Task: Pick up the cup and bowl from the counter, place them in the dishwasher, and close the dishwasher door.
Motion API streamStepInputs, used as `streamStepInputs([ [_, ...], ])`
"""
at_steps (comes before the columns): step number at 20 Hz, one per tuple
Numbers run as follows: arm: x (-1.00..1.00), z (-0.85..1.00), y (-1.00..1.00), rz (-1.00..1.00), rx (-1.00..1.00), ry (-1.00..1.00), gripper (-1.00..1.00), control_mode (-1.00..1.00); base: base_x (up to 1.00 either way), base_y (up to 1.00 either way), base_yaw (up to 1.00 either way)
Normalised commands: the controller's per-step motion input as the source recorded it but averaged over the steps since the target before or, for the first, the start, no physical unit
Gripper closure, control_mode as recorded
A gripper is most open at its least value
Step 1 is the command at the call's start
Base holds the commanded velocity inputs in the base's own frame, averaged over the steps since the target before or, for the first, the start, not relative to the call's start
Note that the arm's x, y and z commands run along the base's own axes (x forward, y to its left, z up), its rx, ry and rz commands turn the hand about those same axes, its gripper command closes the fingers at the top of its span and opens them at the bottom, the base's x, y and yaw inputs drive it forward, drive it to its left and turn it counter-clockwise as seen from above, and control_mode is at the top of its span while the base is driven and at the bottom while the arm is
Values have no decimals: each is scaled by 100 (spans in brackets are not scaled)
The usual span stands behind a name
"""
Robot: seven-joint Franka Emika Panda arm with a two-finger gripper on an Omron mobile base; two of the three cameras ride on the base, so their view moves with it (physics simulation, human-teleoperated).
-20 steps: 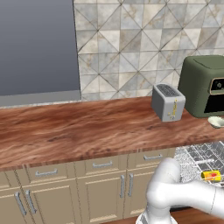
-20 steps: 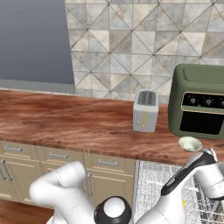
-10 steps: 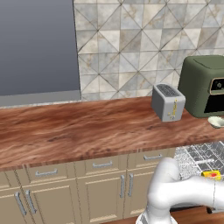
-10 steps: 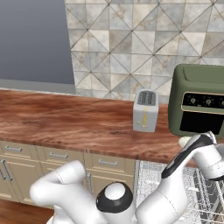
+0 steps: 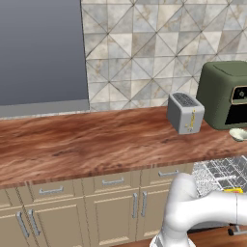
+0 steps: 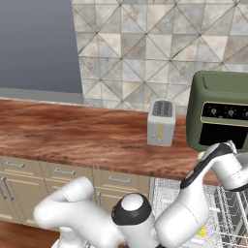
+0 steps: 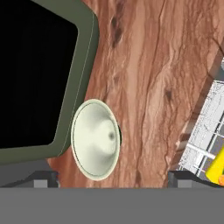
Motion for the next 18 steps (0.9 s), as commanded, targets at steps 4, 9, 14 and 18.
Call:
streamStepInputs([
  [4, 32, -32, 4, 0, 2, 3, -100, -100, 0, 0, 0],
  [9, 36, -18, 0, 0, 3, 2, -100, -100, 0, 0, 0],
  [14, 38, -17, 0, 0, 3, 2, -100, -100, 0, 0, 0],
  [18, 30, -26, 0, 0, 3, 2, -100, -100, 0, 0, 0],
])
